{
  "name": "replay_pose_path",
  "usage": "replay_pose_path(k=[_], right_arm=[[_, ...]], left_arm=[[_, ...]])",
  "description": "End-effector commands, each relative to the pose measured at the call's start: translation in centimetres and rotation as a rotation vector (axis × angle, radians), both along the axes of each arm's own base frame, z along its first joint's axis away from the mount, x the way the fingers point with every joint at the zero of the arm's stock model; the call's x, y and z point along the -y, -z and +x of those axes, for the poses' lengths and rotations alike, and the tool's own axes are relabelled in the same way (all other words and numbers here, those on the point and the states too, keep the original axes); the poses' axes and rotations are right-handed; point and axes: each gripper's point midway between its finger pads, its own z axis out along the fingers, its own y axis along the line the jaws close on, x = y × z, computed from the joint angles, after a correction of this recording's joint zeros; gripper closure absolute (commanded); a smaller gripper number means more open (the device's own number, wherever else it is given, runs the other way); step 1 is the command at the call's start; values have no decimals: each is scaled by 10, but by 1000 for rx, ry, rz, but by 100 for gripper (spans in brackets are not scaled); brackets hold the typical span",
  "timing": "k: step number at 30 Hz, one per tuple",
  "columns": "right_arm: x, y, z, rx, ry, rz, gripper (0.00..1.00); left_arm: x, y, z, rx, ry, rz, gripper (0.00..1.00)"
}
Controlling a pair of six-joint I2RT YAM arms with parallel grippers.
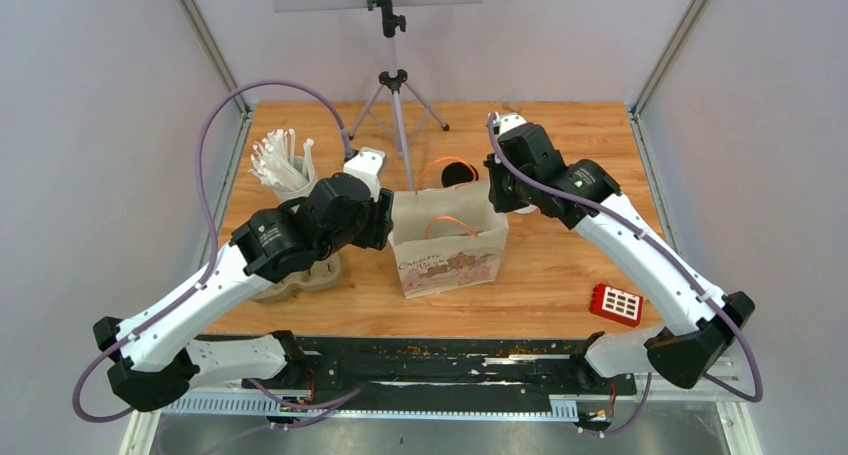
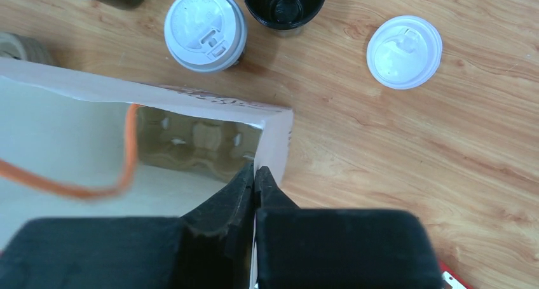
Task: Pack the takeout coffee
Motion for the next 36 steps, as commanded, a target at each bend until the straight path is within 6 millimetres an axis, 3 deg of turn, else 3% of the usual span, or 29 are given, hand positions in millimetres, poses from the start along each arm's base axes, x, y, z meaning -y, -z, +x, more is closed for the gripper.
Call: replay_pose_path(k=[1,12,19,24,28,31,36], right_arm=[[1,-37,-8,92,-32,103,100],[-21,-31,-33,-3,-98,263,100],[-23,-30,-33,-14,-94,273,96],[-22,-31,-35,-15,-91,277,94],[-20,-28,-37,-17,-81,285,93],[-21,-25,-38,-21,-75,302,92],[-22,-26,-38,-20,-72,314,90]], left_arm=[[28,-17,4,13,66,-95,43],[12,-4,15,-25,-61,8,37],[3,4,17,-44,-105,60,43],[2,3,10,-72,-85,58,54],[-8,4,1,-104,-100,71,42],[-7,6,-2,-106,-92,46,40],[-2,12,-7,-141,-83,23,50]])
